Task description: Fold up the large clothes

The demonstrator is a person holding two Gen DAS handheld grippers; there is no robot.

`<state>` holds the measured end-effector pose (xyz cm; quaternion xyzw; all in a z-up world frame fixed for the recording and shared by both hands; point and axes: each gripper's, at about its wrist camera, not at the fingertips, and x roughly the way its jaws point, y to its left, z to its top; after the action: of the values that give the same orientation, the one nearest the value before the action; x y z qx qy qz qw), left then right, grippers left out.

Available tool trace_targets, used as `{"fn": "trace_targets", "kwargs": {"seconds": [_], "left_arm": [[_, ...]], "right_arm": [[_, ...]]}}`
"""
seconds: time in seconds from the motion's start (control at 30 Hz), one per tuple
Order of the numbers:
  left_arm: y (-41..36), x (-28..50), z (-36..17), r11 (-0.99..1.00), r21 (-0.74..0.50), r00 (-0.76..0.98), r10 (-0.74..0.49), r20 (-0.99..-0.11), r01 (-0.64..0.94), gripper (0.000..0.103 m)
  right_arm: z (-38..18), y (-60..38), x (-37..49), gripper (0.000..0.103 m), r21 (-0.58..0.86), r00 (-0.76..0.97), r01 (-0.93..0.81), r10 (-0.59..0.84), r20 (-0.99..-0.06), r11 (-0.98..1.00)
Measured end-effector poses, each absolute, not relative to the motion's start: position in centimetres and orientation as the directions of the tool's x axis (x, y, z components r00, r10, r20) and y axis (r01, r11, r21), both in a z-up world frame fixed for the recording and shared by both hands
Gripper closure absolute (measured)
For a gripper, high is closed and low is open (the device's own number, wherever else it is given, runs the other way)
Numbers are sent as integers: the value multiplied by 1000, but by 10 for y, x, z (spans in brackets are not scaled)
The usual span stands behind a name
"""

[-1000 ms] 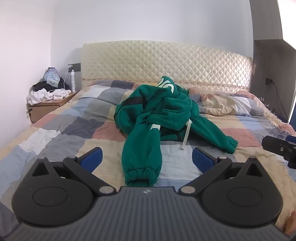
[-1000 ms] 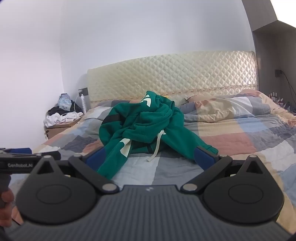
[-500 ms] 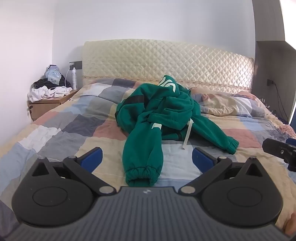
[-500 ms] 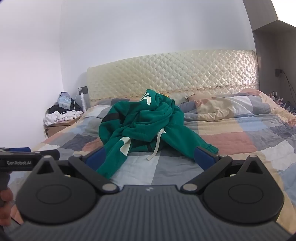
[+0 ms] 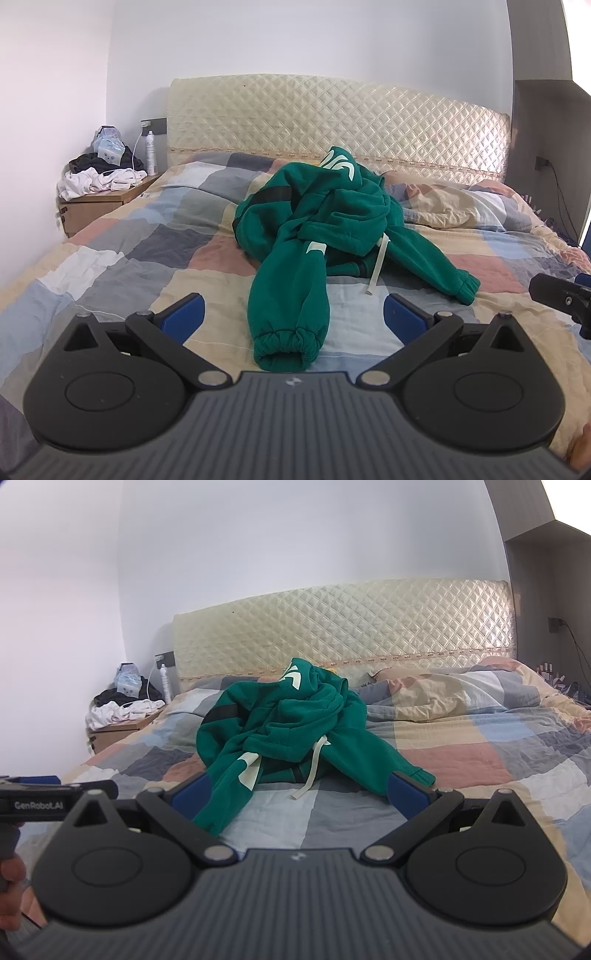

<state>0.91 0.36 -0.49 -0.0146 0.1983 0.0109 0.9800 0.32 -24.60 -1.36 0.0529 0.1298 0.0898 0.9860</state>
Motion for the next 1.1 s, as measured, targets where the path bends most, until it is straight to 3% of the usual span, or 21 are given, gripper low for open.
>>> {"fn": "trace_targets", "kwargs": {"seconds": [1.1], "left_arm": [[6,9,-8,999,-34,927,22,-374,-37,0]], "right_arm": [[-19,-246,9,0,122,947,-154,181,-265,981]]}}
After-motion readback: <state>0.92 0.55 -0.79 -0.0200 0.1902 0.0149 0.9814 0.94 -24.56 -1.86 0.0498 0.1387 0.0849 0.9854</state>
